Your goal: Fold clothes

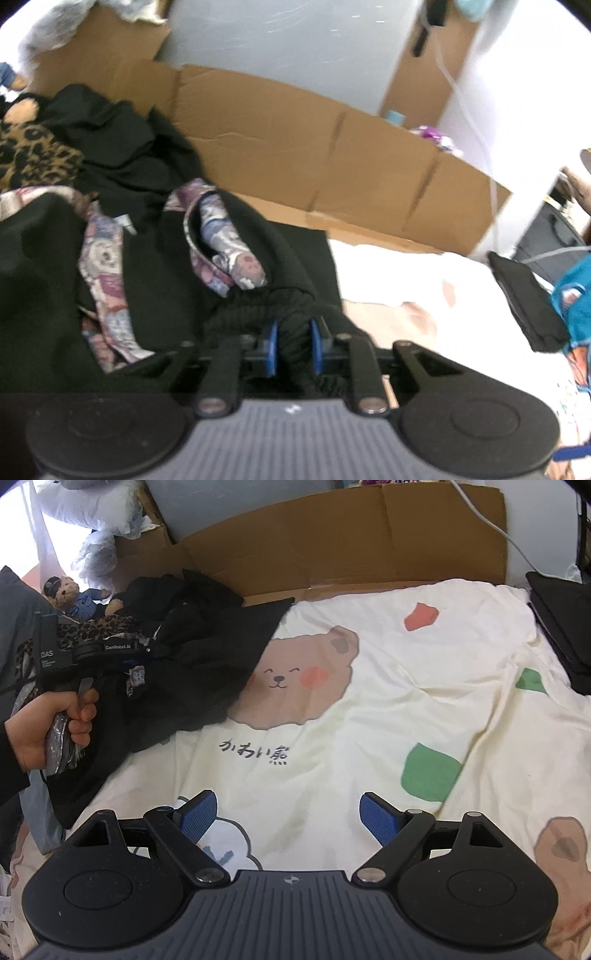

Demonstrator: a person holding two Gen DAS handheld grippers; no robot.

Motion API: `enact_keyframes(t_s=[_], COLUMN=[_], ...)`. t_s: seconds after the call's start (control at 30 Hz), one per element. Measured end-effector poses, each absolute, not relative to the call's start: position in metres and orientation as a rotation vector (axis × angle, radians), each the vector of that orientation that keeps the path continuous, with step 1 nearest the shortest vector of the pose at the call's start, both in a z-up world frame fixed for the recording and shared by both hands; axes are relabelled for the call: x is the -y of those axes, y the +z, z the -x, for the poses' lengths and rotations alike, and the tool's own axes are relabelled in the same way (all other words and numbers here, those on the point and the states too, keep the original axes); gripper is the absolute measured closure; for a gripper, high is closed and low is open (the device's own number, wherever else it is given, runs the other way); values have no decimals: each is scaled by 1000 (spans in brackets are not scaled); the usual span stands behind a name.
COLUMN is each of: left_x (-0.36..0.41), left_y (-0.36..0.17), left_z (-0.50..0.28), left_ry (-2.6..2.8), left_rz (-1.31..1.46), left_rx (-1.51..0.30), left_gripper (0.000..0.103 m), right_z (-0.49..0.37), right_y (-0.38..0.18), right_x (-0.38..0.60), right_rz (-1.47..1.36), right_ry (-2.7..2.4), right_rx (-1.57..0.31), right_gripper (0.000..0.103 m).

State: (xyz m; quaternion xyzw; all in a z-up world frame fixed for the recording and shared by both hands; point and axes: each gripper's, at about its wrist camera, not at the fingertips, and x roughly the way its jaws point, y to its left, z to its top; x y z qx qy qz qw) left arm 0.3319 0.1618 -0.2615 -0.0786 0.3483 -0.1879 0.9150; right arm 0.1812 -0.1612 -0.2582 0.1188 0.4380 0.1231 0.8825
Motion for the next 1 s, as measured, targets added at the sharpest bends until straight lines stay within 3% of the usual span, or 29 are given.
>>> enact_keyframes(t_s=[0.77,0.93,1.0], left_x=[-130,-124,-129], left_y=[-224,-228,-229], left_z=[-291,-286,-283], left_ry=[-704,-726,-723], left_rz=[136,86,83], left_rx=[-653,-675,-671], left_gripper=[87,77,64], right_z=[-279,-290,-293], right_y=[-263,-268,-273], right_x=[48,40,41], right_rz=[-210,-220,-228], right_ry=[437,452,442], right_rx=[-764,-749,-768], right_gripper=[15,15,15])
